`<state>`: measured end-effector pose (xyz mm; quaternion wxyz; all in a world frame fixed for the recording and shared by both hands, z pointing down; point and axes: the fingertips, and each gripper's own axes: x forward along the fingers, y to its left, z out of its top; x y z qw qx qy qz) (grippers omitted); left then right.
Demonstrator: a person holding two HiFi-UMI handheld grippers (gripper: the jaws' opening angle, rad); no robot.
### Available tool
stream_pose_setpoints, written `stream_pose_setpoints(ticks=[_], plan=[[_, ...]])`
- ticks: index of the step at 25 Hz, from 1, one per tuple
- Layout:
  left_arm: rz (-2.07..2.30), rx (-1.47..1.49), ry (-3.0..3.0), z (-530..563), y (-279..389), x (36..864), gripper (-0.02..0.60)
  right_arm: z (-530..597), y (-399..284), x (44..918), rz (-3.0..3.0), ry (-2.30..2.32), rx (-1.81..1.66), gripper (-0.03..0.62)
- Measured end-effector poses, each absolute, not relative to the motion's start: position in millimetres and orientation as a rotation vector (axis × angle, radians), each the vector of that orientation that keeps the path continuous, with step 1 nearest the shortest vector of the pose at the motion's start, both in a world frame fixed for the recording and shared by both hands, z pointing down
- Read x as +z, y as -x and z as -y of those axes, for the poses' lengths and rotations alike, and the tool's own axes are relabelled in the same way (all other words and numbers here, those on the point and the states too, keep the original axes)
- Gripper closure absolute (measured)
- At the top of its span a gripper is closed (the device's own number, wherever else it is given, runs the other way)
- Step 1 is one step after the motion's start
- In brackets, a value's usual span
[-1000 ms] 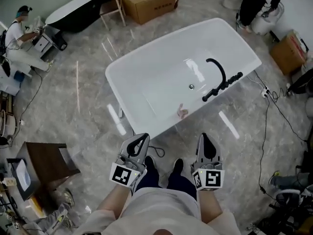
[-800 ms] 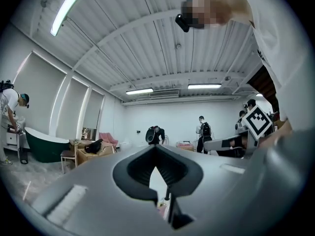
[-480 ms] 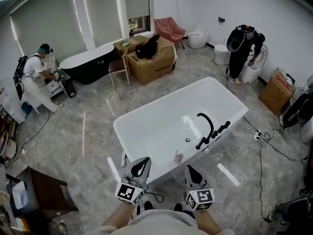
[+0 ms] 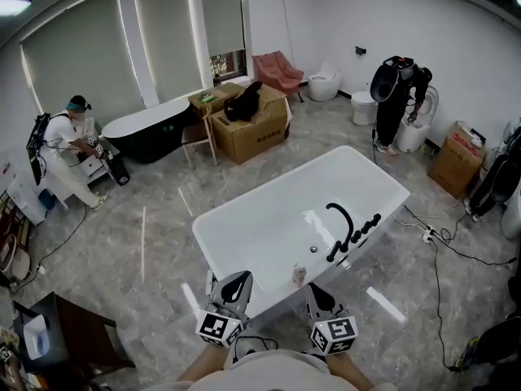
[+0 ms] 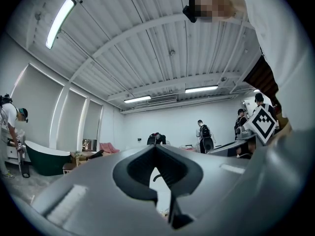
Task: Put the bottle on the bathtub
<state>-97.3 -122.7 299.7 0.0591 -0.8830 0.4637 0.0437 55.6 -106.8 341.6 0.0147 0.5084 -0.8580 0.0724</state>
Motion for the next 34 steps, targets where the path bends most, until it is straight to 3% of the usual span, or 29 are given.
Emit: stream_pose_setpoints(ticks=[34], plan=[[-1.342, 0.125, 2.712, 119, 87, 307, 0.577, 106, -66, 346, 2.654, -1.579, 0.216, 0.588]])
